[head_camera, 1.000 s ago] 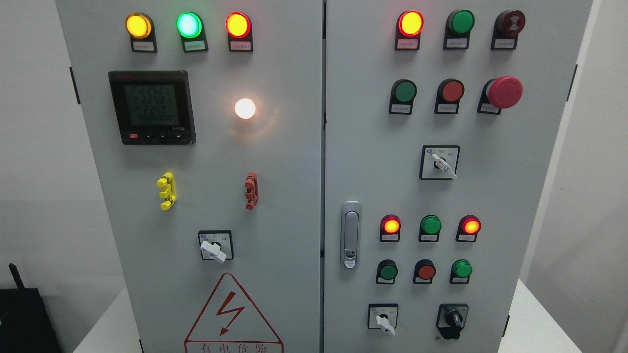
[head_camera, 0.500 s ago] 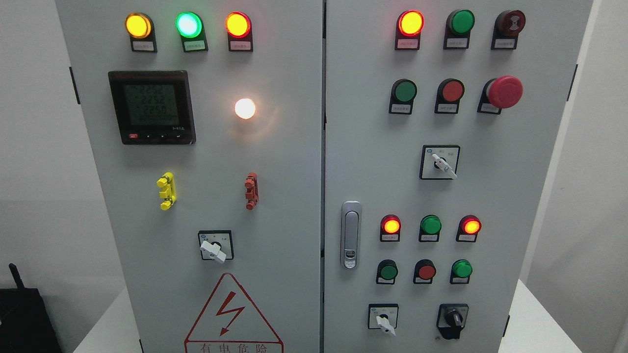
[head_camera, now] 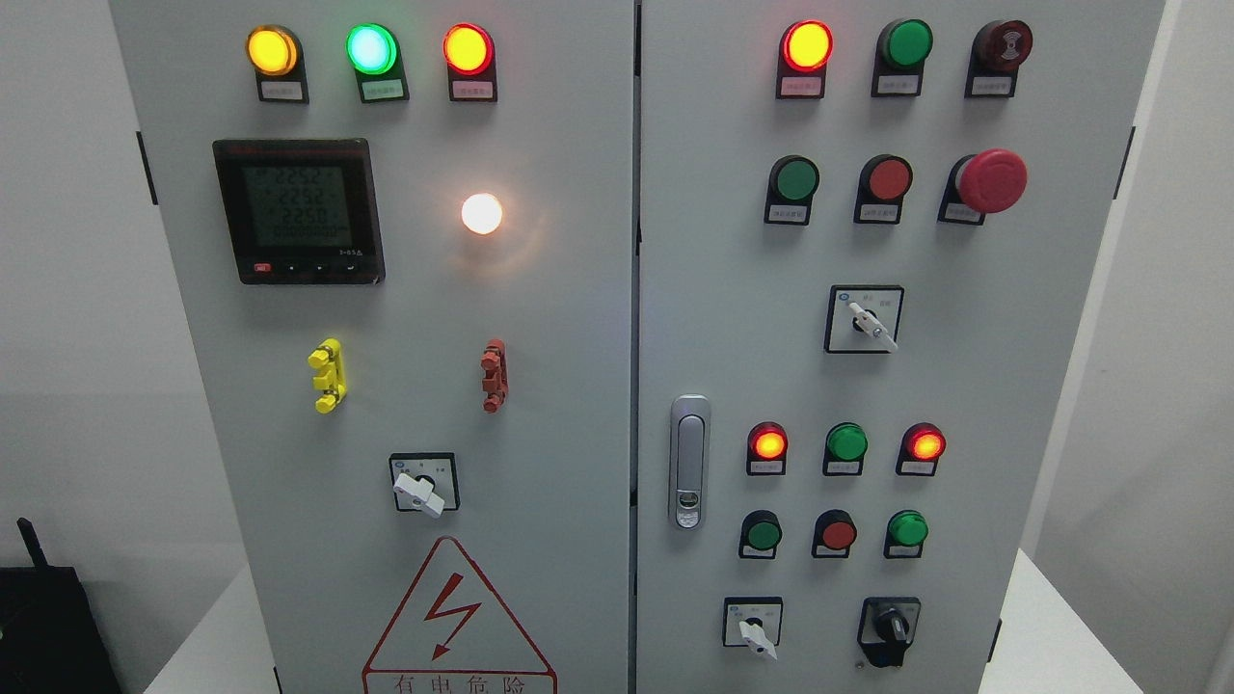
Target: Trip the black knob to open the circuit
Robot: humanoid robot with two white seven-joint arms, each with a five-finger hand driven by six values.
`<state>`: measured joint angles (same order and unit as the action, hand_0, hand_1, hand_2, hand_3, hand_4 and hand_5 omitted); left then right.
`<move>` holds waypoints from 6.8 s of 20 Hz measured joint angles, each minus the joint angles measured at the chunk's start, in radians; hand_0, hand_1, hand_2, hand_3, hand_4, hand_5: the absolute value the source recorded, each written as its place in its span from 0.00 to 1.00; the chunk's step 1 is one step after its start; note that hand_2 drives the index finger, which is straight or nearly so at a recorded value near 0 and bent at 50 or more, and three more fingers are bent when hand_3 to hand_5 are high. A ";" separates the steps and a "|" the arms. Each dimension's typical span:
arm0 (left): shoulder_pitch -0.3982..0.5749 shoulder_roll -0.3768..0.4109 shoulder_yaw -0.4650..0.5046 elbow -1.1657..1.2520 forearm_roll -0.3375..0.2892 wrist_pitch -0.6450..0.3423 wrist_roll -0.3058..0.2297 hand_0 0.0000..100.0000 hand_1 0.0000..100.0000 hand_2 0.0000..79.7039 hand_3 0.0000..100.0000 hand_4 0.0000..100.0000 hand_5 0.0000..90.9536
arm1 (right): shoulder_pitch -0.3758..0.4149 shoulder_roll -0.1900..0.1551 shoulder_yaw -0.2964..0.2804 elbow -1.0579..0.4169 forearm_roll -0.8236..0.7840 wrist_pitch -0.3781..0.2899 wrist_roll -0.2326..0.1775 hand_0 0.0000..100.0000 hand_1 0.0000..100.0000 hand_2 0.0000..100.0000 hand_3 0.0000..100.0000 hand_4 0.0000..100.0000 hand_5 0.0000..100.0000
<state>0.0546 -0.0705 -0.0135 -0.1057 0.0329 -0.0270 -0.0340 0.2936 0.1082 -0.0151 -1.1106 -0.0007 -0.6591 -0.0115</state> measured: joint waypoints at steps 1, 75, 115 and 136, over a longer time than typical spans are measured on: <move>0.000 0.000 0.000 0.000 0.000 0.000 0.000 0.12 0.39 0.00 0.00 0.00 0.00 | 0.000 0.000 0.000 -0.013 0.000 0.000 -0.001 0.14 0.29 0.00 0.90 0.77 0.78; 0.000 0.000 0.000 0.000 0.000 0.000 0.000 0.12 0.39 0.00 0.00 0.00 0.00 | -0.203 -0.008 0.000 -0.476 -0.092 0.362 -0.061 0.06 0.09 0.00 1.00 1.00 1.00; 0.000 0.000 0.000 0.000 0.000 0.000 0.000 0.12 0.39 0.00 0.00 0.00 0.00 | -0.242 -0.016 0.039 -0.563 -0.091 0.421 -0.057 0.06 0.11 0.00 1.00 1.00 1.00; 0.000 0.000 0.000 0.000 0.000 0.000 0.000 0.12 0.39 0.00 0.00 0.00 0.00 | -0.243 -0.017 0.053 -0.575 -0.090 0.421 -0.063 0.06 0.11 0.00 1.00 1.00 1.00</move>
<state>0.0546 -0.0706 -0.0135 -0.1057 0.0329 -0.0270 -0.0340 0.0506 0.0912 0.0378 -1.6854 -0.0909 -0.2381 -0.0747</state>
